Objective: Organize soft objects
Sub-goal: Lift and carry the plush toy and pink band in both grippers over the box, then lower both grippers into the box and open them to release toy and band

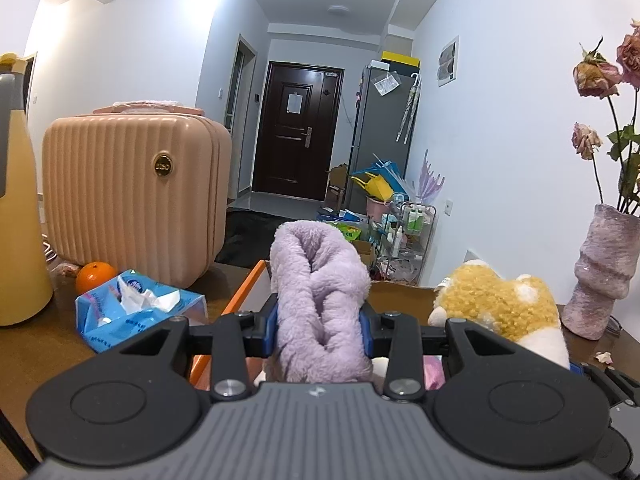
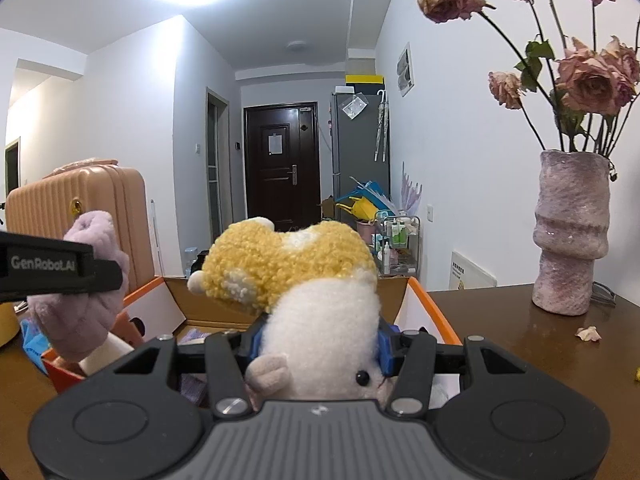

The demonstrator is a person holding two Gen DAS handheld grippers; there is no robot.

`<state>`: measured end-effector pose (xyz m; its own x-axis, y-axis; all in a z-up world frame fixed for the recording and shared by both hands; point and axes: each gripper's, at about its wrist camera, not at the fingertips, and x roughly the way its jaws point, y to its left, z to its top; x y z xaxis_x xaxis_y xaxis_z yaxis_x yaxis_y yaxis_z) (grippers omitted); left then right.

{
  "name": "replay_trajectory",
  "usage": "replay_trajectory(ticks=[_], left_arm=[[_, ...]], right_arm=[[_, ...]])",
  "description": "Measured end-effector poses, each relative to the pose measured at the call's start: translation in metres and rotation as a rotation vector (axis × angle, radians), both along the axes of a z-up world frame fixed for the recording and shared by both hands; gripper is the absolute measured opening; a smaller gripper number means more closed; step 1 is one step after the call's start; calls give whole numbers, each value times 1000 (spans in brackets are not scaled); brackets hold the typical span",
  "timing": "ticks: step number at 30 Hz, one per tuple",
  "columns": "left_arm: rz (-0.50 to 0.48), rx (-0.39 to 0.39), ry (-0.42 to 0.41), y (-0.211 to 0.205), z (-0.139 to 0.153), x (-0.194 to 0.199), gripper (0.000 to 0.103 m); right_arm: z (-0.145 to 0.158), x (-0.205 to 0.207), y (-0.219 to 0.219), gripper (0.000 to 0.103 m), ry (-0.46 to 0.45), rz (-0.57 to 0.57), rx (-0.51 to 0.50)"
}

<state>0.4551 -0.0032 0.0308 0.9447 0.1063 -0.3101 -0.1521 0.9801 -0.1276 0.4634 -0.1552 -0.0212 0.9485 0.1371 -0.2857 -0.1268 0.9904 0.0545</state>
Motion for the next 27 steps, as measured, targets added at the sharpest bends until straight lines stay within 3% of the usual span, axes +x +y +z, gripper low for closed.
replay_trajectory(ticks=[27], left_arm=[[7, 74, 3, -1, -14, 72, 38]], right_arm=[[-10, 67, 11, 50, 29, 12, -54]])
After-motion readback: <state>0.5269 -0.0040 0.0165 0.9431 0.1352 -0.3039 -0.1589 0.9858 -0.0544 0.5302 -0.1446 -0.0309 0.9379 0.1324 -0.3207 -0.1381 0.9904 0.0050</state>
